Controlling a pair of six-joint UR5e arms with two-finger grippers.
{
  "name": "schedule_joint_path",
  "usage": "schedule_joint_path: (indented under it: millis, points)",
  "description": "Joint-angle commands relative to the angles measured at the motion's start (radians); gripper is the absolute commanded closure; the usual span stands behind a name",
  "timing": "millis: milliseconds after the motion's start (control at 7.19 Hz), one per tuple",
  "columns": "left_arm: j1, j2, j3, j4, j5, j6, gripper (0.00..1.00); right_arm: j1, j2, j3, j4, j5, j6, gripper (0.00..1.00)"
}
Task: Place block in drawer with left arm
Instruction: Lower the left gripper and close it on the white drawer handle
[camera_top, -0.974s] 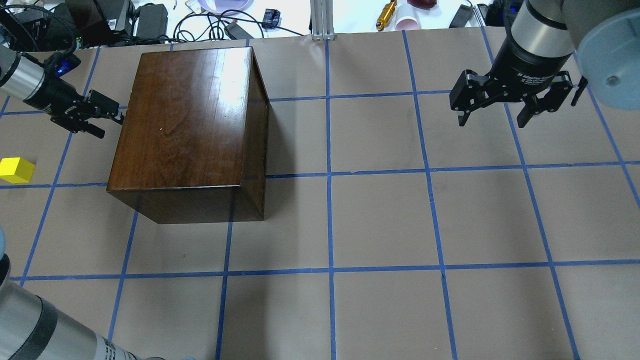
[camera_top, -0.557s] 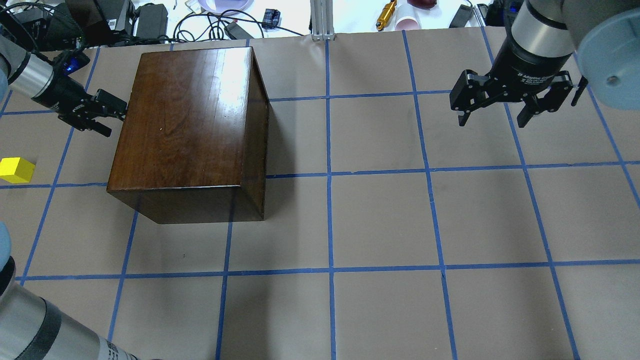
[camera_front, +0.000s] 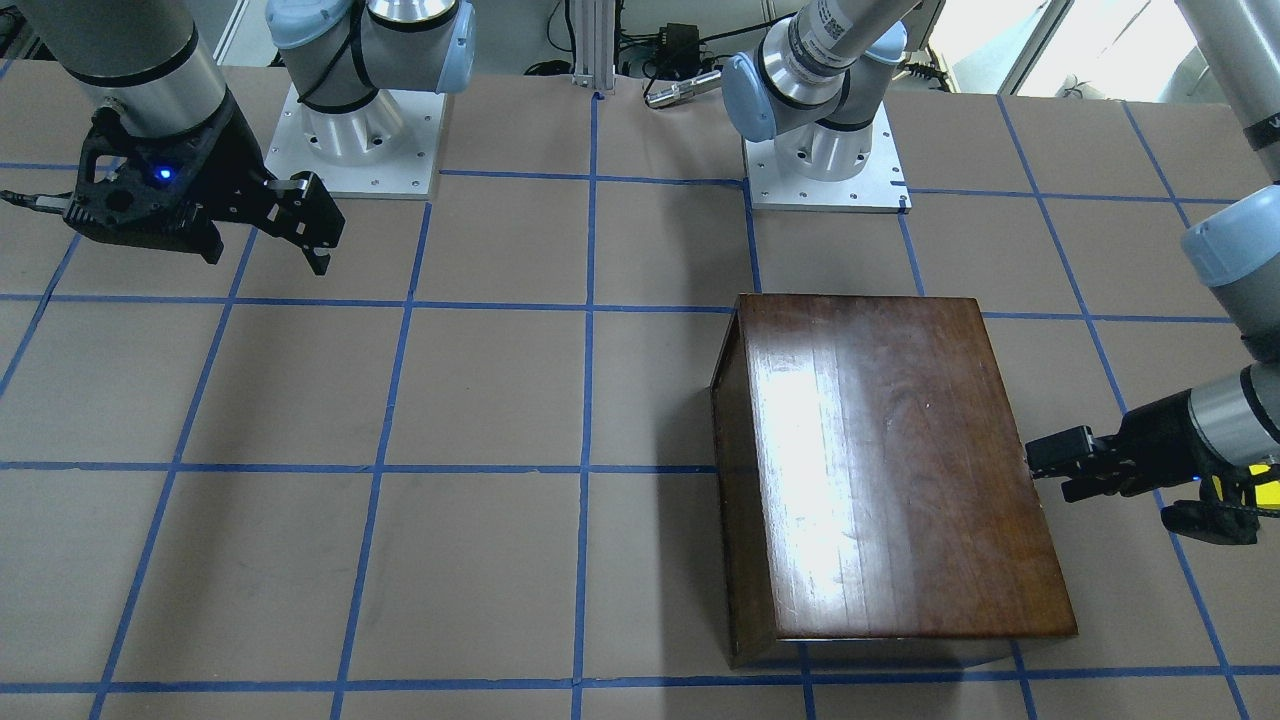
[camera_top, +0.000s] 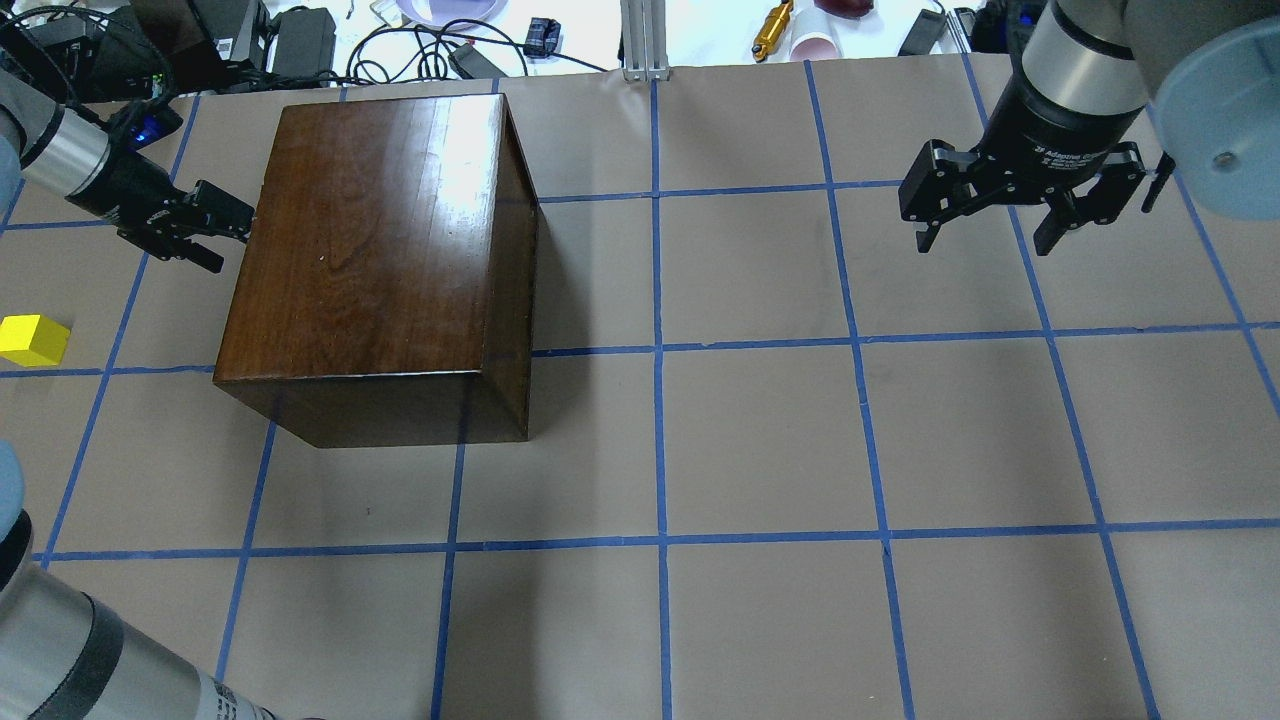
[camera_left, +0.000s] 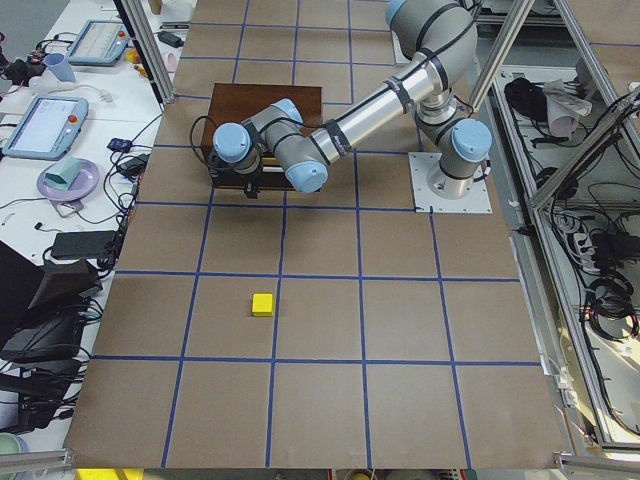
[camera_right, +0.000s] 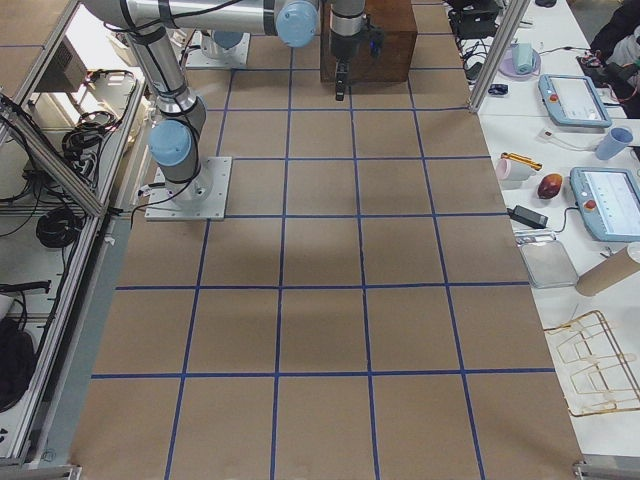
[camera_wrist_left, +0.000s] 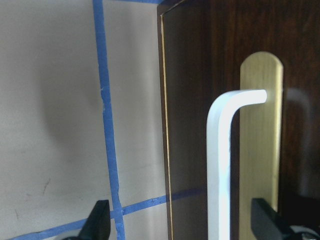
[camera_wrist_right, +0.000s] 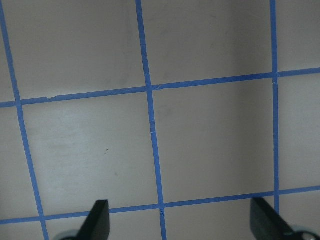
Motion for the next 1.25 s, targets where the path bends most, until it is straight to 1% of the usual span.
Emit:
schedule_joint_path:
  millis: [0, 557, 835, 1113]
  points:
    - [0.001, -0.005, -0.001, 0.002, 0.002, 0.018, 0.0, 0.0, 0.0, 0.0, 0.0, 0.0, 0.0, 0.0]
    - [0.003, -0.016, 0.0, 0.011, 0.018, 0.019, 0.0, 0.0, 0.0, 0.0, 0.0, 0.0, 0.0, 0.0]
    - [0.003, -0.023, -0.001, 0.054, 0.048, 0.016, 0.0, -0.002, 0.0, 0.0, 0.0, 0.0, 0.0, 0.0]
    - [0.007, -0.023, 0.008, 0.059, 0.05, 0.016, 0.0, 0.0, 0.0, 0.0, 0.0, 0.0, 0.0, 0.0]
